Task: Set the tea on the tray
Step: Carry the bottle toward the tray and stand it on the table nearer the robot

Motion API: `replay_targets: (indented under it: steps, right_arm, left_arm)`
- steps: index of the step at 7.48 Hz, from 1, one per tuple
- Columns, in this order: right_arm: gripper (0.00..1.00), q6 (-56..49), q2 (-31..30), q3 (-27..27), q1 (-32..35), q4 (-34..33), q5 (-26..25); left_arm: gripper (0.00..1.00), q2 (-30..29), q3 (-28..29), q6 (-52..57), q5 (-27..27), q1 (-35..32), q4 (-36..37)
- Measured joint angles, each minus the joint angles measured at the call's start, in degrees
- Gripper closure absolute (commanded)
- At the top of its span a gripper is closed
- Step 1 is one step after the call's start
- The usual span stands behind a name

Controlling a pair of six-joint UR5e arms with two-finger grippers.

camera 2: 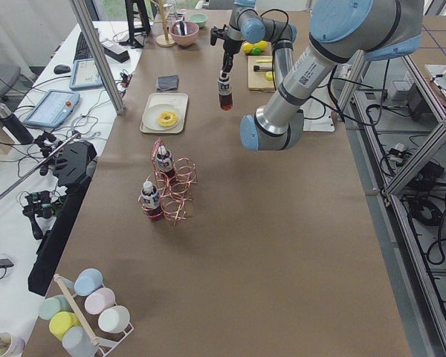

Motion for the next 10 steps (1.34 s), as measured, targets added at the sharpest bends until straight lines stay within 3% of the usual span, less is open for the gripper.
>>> replay_targets:
  steps: [3, 4, 5, 10]
  right_arm:
    - [0.00, 0.12, -0.05, 0.00, 0.00, -0.01, 0.02]
    - [0.00, 0.13, -0.04, 0.03, 0.00, -0.02, 0.02]
    - [0.00, 0.13, 0.00, 0.03, 0.00, -0.02, 0.03]
    - [0.00, 0.20, 0.71, 0.01, -0.01, -0.07, 0.12]
  left_arm:
    - [1.00, 0.41, 4.00, -1.87, 4.00, 3.34, -3.97]
    - [0.81, 1.35, 4.29, -1.89, 4.35, 3.60, -4.98]
    - [0.03, 2.12, 4.38, -1.83, 4.82, 3.73, -5.69]
    - [0.02, 2.76, 2.37, 0.29, 6.01, 3.66, -5.98]
